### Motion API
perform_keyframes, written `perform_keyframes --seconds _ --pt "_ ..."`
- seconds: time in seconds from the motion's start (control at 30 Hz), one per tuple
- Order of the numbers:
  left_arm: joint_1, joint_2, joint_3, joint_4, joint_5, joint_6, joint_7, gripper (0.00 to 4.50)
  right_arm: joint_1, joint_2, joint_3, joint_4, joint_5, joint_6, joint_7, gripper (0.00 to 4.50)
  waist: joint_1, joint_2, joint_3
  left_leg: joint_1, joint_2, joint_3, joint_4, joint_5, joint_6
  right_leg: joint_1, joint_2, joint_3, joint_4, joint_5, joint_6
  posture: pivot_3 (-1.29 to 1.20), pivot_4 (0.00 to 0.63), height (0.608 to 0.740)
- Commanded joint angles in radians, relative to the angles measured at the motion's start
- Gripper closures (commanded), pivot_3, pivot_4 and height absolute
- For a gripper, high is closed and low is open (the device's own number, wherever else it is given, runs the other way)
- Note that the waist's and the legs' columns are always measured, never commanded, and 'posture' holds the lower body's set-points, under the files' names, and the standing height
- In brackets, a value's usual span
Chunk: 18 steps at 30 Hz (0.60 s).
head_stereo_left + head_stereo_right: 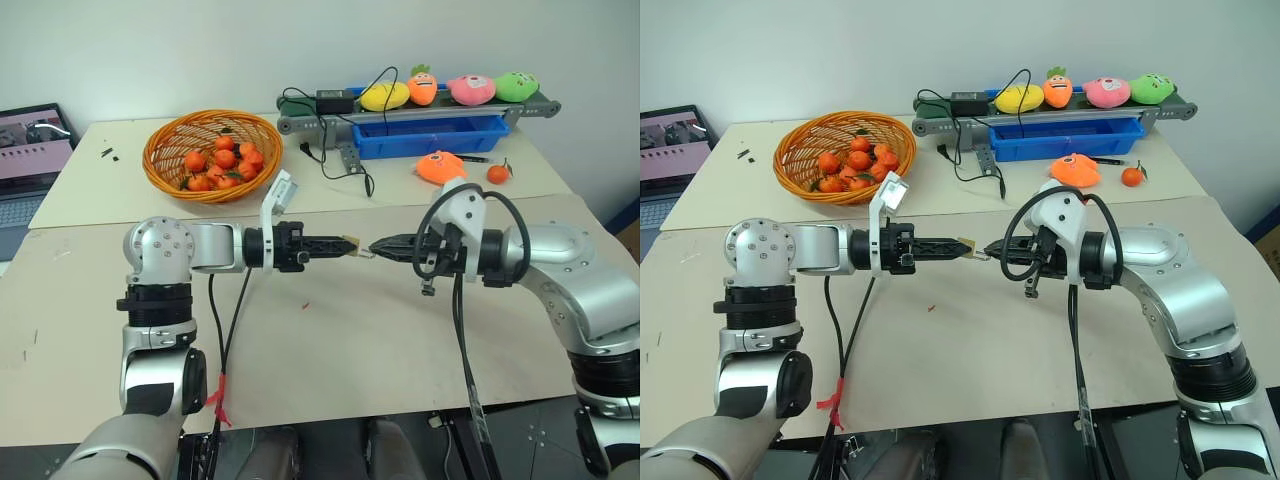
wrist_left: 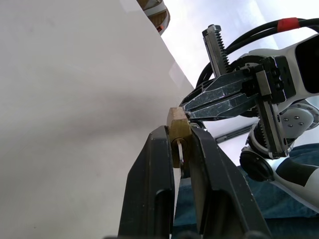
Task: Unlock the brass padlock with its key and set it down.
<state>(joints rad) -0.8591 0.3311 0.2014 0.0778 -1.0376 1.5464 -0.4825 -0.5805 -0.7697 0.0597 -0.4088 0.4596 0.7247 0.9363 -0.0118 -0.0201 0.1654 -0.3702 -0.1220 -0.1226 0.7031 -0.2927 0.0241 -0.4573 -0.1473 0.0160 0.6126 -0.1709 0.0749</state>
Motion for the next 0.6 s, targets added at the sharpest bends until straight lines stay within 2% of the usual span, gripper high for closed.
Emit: perform_keyframes --seconds 0.03,0.6 --pt "-0.008 0.012 -0.001 -0.023 0.006 -0.031 -0.03 4.48 -0.018 -0.011 -0.029 -0.05 0.029 0.004 0.001 4.42 0.0 0.0 0.0 0.0 0.0 0.0 0.0 0.0 0.0 0.0 0.0 0.0 0.0 0.0 0.0 0.0 0.15 0.74" --pt "-0.021 0.019 -0.005 -0.011 0.038 -0.047 -0.061 4.48 0.006 0.008 0.011 -0.069 0.046 0.019 -0.013 4.42 0.0 0.0 0.0 0.0 0.0 0.0 0.0 0.0 0.0 0.0 0.0 0.0 0.0 0.0 0.0 0.0 0.15 0.74"
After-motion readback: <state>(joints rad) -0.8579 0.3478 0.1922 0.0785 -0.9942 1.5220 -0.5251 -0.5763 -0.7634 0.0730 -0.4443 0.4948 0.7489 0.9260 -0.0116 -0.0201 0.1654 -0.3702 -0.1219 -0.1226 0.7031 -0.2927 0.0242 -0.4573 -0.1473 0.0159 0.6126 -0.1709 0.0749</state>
